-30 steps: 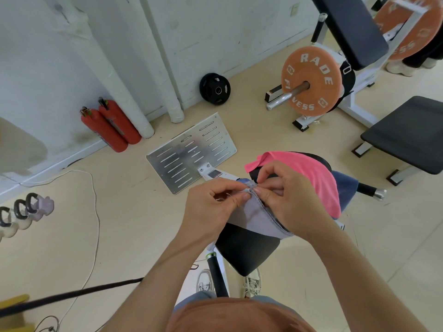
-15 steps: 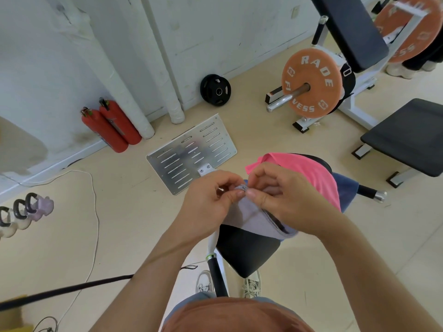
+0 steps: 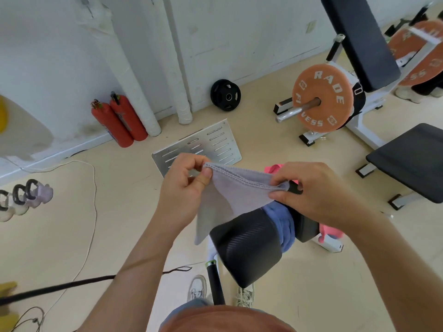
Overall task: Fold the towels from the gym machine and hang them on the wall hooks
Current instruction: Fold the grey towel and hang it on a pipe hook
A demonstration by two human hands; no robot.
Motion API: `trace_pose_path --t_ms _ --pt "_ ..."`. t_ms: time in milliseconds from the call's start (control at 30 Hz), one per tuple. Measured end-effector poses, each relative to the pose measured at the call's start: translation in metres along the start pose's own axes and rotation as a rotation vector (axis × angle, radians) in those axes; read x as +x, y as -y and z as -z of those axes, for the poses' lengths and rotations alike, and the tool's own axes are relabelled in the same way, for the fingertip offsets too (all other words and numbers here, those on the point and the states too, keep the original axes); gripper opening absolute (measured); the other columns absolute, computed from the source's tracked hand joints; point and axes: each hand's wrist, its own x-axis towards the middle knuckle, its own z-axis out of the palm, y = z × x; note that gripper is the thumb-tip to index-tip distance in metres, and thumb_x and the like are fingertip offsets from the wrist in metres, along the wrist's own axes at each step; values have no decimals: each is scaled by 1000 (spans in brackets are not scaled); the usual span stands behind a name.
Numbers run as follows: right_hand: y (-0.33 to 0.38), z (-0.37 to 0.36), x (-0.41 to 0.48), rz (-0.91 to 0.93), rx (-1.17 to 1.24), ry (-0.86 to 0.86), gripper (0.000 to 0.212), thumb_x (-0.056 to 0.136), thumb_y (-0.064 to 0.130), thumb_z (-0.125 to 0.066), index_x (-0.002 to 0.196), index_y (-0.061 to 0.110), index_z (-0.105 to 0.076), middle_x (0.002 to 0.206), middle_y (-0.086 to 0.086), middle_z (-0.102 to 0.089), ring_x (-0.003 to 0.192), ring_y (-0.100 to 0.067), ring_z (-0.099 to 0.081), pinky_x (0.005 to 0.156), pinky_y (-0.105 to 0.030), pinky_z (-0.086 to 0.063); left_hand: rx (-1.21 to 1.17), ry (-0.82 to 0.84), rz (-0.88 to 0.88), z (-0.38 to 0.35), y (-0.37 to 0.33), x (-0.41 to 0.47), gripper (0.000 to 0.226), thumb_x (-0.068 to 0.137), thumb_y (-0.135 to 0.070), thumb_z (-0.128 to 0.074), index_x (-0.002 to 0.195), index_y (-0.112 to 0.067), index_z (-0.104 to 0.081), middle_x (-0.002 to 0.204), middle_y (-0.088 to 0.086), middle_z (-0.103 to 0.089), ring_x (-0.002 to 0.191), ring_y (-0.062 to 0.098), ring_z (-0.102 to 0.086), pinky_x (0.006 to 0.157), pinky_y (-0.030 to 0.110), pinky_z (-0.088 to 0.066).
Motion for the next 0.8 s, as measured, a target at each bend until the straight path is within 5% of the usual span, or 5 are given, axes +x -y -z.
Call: trace_pose_path --t_ms 133,267,400,534,801 --pt "18 4 23 -77 371 -36 15 77 11 -76 84 19 -66 79 5 -68 71 -4 -63 66 -16 -53 -98 -21 10 20 6 7 10 85 -19 -50 86 -24 -58 76 -21 -59 71 -1 -49 65 11 -39" --pt "36 14 52 -199 809 219 42 79 -4 -69 117 11 -59 83 -8 -60 76 -25 -69 67 -29 -60 -91 -114 -17 32 8 18 20 91 -3 -50 91 -19 -62 80 -18 -62 77 -4 -54 72 8 -40" --pt "36 1 97 -261 486 350 21 86 -1 -65 104 9 -69 91 -9 -69 72 -9 -69 67 -16 -56 36 -171 106 26 41 41 23 93 -3 -49 92 -20 -64 87 -14 -64 84 4 -57 75 11 -40" --pt "27 -23 140 -132 47 235 6 86 11 -64 86 13 -70 78 -7 -64 72 -15 -55 70 -30 -43 18 -257 247 16 67 60 26 94 -4 -46 85 -25 -59 80 -15 -60 76 3 -53 73 23 -40" --pt "9 -16 132 -39 102 -59 20 88 10 -62 101 21 -72 103 6 -47 95 -8 -48 79 -8 -35 101 -196 37 28 47 52 22 88 -1 -57 91 -19 -69 89 -13 -65 80 -3 -55 71 8 -40"
